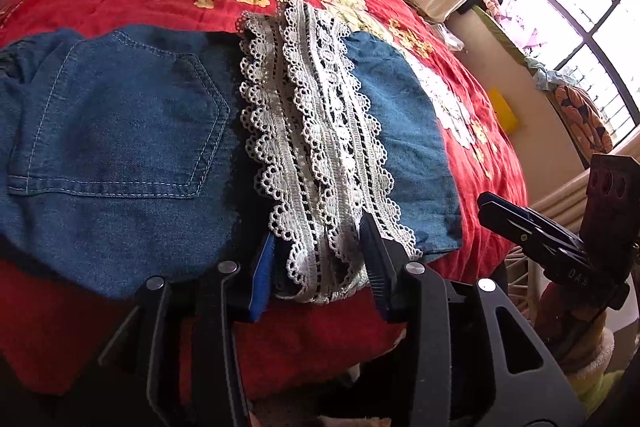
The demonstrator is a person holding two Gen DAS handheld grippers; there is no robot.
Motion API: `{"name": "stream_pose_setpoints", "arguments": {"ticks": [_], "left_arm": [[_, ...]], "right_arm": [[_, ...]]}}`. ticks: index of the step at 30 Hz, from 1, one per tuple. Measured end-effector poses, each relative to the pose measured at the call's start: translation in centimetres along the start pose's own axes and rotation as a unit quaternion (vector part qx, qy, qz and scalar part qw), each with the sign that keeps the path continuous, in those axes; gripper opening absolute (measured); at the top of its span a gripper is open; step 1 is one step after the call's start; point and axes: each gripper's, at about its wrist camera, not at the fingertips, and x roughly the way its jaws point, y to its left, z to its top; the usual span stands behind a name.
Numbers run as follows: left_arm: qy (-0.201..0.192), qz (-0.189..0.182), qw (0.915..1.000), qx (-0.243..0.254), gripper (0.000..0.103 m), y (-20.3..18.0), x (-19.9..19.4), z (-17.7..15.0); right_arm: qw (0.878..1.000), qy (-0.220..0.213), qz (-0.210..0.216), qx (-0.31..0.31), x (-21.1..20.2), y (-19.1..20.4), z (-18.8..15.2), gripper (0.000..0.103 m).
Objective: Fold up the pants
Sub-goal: 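Lay the folded edge down and smooth it, then open both grippers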
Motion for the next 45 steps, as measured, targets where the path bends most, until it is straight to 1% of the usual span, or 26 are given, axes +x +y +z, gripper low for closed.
{"name": "stream_pose_setpoints", "arguments": {"ticks": [6, 12, 14, 18, 24, 26, 31, 34, 35, 37, 40, 45], "left_arm": [[-0.017, 0.001, 0.9999, -0.004, 0.038, 0.2, -1.6, 0.3], [-0.037, 0.013, 0.9992, -0.004, 0.042, 0.5, -3.2, 0.6], [-0.045, 0.024, 0.9987, -0.001, 0.047, 0.5, -3.7, 0.6], [-0.058, 0.042, 0.9975, 0.001, 0.050, 0.9, -4.6, 0.6], [-0.074, 0.093, 0.9929, 0.008, 0.057, 2.2, -5.8, 0.2], [-0.076, 0.111, 0.9908, 0.011, 0.060, 2.7, -5.8, -0.1], [-0.068, 0.144, 0.9872, 0.014, 0.063, 3.8, -5.0, -0.4], [-0.063, 0.142, 0.9878, 0.010, 0.064, 4.3, -4.6, -0.4], [-0.062, 0.142, 0.9878, 0.010, 0.064, 4.4, -4.4, -0.4], [-0.062, 0.140, 0.9882, 0.010, 0.064, 4.6, -4.3, -0.4], [-0.062, 0.136, 0.9888, 0.007, 0.065, 5.0, -4.0, -0.3], [-0.063, 0.128, 0.9897, 0.005, 0.065, 5.4, -3.8, -0.2]], "right_arm": [[1.000, -0.008, 0.002, -0.017, -0.4, 1.6, 0.4, 0.044], [0.999, -0.014, 0.001, -0.029, -0.5, 3.0, 0.8, 0.049], [0.999, -0.017, 0.001, -0.035, -0.4, 3.5, 0.9, 0.051], [0.999, -0.012, 0.000, -0.048, 0.2, 4.6, 1.1, 0.054], [0.997, 0.000, 0.005, -0.075, 2.0, 6.6, 1.2, 0.054], [0.996, 0.009, 0.002, -0.086, 2.9, 7.3, 1.3, 0.054], [0.994, 0.038, 0.009, -0.105, 5.6, 9.0, 0.9, 0.055], [0.992, 0.060, 0.007, -0.108, 7.4, 9.5, 0.5, 0.055], [0.992, 0.064, 0.005, -0.108, 7.8, 9.6, 0.3, 0.056], [0.992, 0.067, 0.005, -0.109, 8.4, 9.6, 0.2, 0.059], [0.992, 0.070, 0.007, -0.107, 9.0, 9.4, 0.2, 0.060], [0.992, 0.068, 0.012, -0.103, 8.6, 9.4, 0.3, 0.061]]}}
